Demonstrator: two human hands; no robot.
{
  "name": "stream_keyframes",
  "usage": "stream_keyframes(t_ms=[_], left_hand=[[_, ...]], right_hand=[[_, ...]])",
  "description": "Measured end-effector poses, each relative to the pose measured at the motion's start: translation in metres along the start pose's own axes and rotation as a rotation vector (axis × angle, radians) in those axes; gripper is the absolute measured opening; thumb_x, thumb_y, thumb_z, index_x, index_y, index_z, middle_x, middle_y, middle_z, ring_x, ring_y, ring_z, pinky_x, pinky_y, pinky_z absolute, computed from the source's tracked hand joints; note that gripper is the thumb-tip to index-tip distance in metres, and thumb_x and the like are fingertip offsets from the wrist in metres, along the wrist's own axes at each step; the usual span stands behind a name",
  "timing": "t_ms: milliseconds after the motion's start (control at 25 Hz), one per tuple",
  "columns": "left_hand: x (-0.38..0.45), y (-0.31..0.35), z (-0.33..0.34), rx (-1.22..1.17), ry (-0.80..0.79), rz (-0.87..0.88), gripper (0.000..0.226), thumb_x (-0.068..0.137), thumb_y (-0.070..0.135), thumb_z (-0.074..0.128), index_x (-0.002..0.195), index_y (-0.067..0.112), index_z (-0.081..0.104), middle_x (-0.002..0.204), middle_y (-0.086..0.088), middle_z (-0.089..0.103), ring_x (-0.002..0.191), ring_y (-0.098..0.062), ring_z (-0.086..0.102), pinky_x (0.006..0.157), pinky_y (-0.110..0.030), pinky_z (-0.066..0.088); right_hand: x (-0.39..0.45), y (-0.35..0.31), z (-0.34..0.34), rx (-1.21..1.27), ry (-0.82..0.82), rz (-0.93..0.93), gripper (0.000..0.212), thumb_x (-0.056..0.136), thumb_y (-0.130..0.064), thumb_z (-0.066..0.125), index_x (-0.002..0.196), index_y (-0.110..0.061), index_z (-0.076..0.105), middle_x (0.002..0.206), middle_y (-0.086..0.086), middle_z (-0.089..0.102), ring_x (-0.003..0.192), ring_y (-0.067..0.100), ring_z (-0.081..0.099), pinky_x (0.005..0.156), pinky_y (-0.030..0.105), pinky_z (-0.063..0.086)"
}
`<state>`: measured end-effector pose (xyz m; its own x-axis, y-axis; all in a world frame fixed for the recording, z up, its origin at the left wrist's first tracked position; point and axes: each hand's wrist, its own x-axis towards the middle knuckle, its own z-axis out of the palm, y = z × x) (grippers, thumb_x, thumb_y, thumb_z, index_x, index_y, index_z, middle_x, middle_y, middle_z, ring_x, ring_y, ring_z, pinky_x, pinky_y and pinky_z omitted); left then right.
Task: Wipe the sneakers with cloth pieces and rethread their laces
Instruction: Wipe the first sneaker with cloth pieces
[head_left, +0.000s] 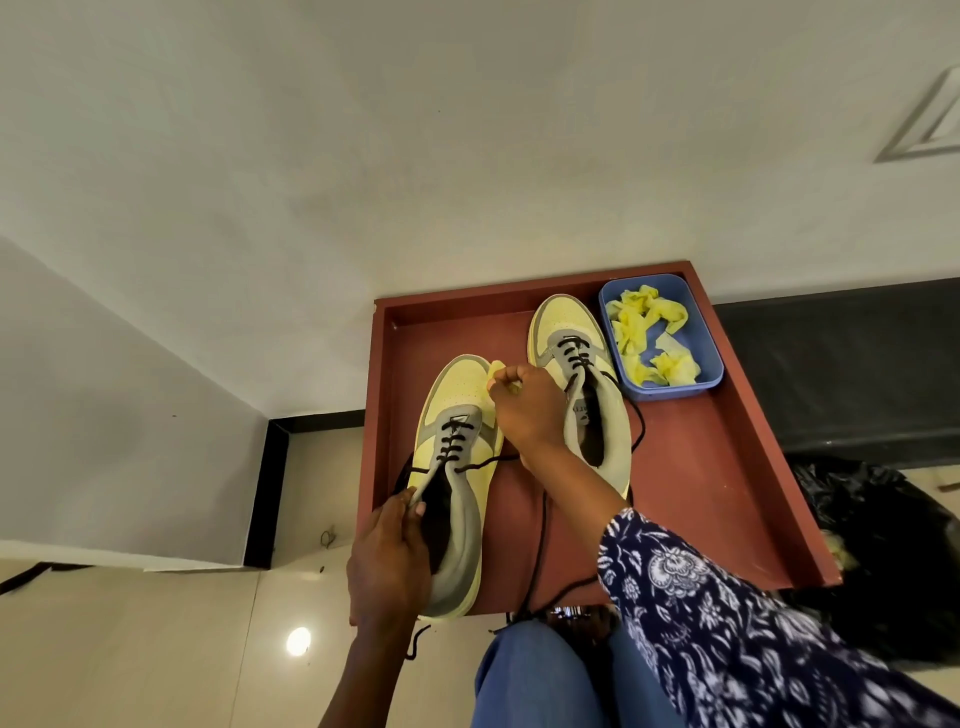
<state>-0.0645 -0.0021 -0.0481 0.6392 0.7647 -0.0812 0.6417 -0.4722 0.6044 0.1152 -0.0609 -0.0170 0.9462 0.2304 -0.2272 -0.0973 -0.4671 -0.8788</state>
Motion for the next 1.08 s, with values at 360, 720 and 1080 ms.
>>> stream_keyframes(t_ms=[360,720,1080], left_hand=[[0.001,0.001,0.001,0.04,0.018,0.014,0.029,0.095,0.028,0.043,0.114,0.017,0.061,0.099,-0.003,0.067,0.078,-0.019,0.059,0.059,-0.023,0.042],[0.001,0.0,0.003,0.025,0.034,0.037,0.027,0.094,0.024,0.045,0.111,0.016,0.063,0.103,-0.004,0.068,0.081,-0.022,0.062,0.064,-0.026,0.048],[0.001,-0.002,0.003,0.051,0.024,0.049,0.029,0.094,0.02,0.048,0.119,0.019,0.062,0.115,-0.003,0.066,0.093,-0.024,0.062,0.075,-0.034,0.054]], right_hand=[[-0.023,0.026,0.013,-0.102,-0.055,0.111,0.028,0.087,0.004,0.043,0.11,0.007,0.058,0.115,0.023,0.062,0.108,0.037,0.056,0.093,0.04,0.042],[-0.052,0.043,0.02,-0.066,-0.064,0.2,0.037,0.088,0.0,0.042,0.12,-0.007,0.058,0.118,0.015,0.063,0.107,0.032,0.059,0.091,0.034,0.046],[0.014,0.001,0.019,-0.27,-0.13,0.054,0.037,0.087,0.002,0.042,0.121,-0.002,0.056,0.122,0.018,0.06,0.115,0.035,0.053,0.094,0.035,0.043]])
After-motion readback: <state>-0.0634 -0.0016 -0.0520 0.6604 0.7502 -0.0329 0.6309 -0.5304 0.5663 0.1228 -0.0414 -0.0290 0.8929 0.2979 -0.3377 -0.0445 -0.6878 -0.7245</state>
